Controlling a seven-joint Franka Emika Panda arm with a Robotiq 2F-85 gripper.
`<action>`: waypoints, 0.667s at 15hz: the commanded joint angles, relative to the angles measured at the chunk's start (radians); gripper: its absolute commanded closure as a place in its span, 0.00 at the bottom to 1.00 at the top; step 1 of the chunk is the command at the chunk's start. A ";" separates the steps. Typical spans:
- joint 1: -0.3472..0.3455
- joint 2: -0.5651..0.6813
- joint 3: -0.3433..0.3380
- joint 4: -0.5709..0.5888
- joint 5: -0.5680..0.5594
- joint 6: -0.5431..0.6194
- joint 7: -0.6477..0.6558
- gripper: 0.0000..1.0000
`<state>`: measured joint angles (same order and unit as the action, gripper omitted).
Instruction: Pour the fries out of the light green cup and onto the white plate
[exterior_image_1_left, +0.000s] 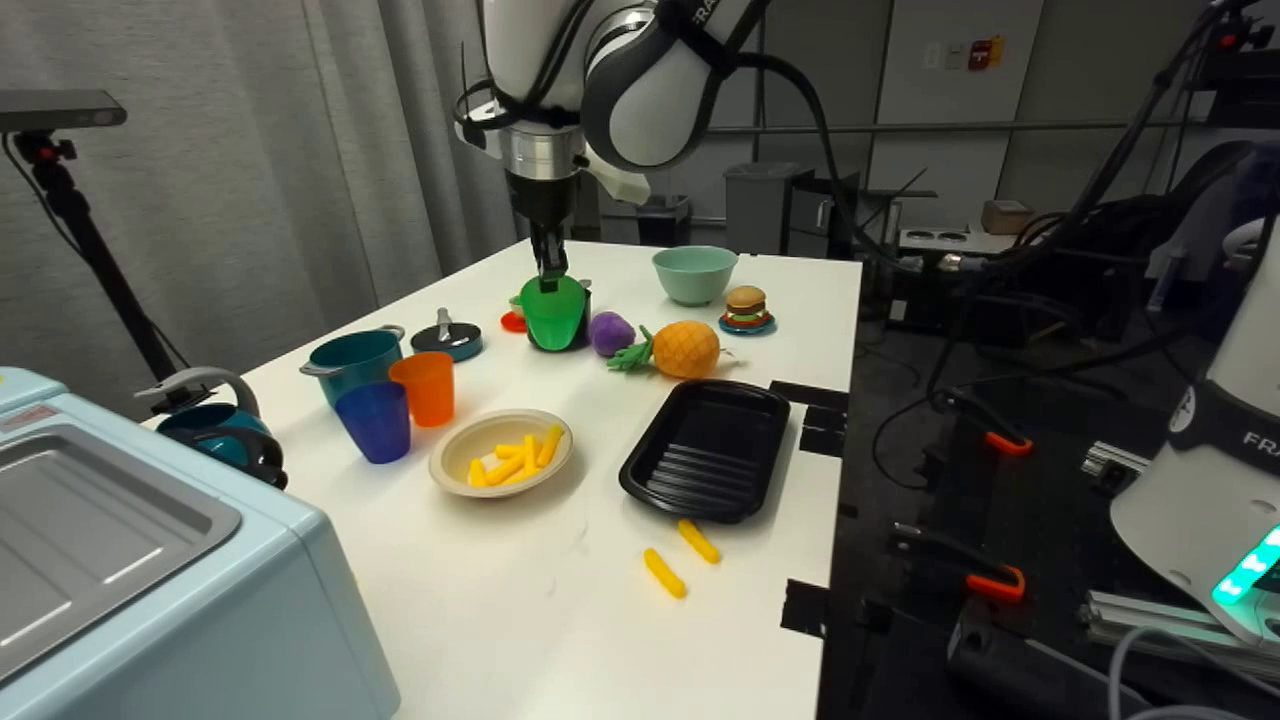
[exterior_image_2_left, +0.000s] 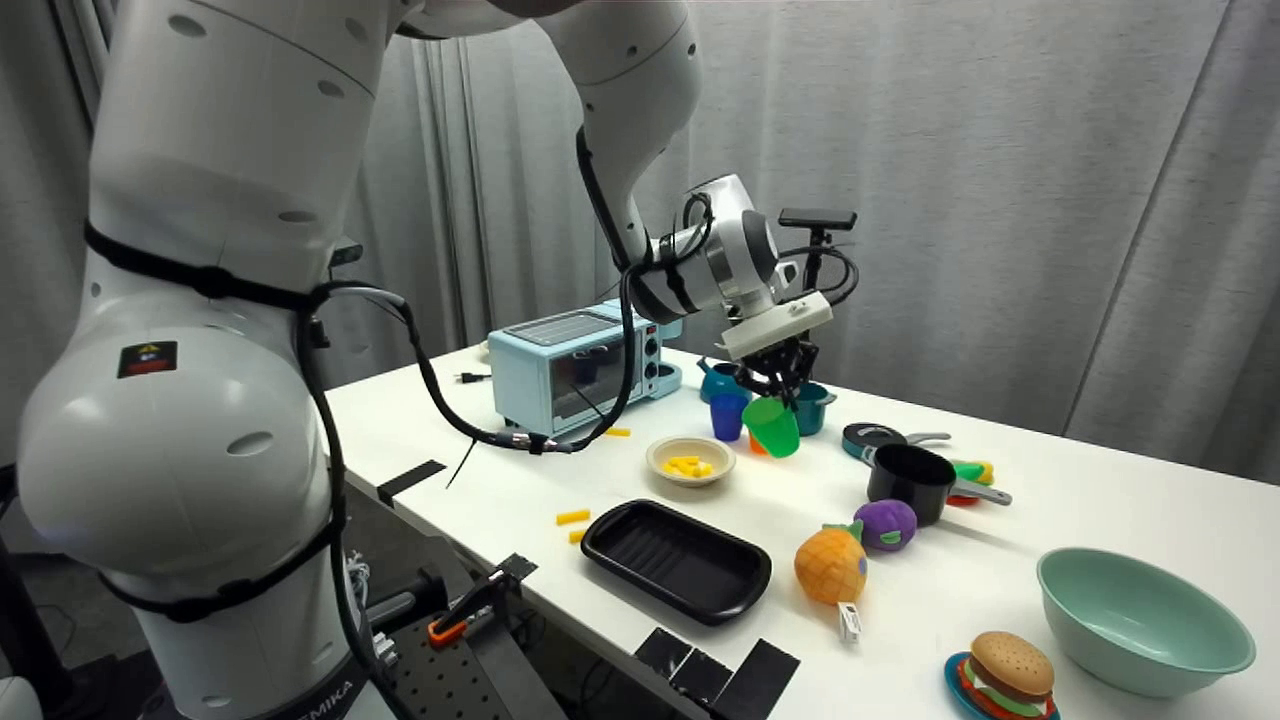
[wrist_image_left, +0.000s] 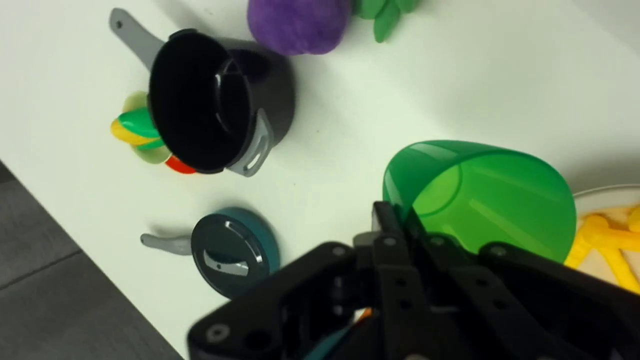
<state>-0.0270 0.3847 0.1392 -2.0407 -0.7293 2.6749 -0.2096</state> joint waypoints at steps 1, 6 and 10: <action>-0.036 0.021 0.002 -0.033 0.230 0.073 -0.062 0.99; -0.062 0.048 0.034 -0.040 0.557 0.107 -0.079 0.99; -0.080 0.048 0.067 -0.033 0.756 0.121 -0.073 0.99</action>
<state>-0.0716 0.4351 0.1672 -2.0754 -0.0843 2.7699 -0.2678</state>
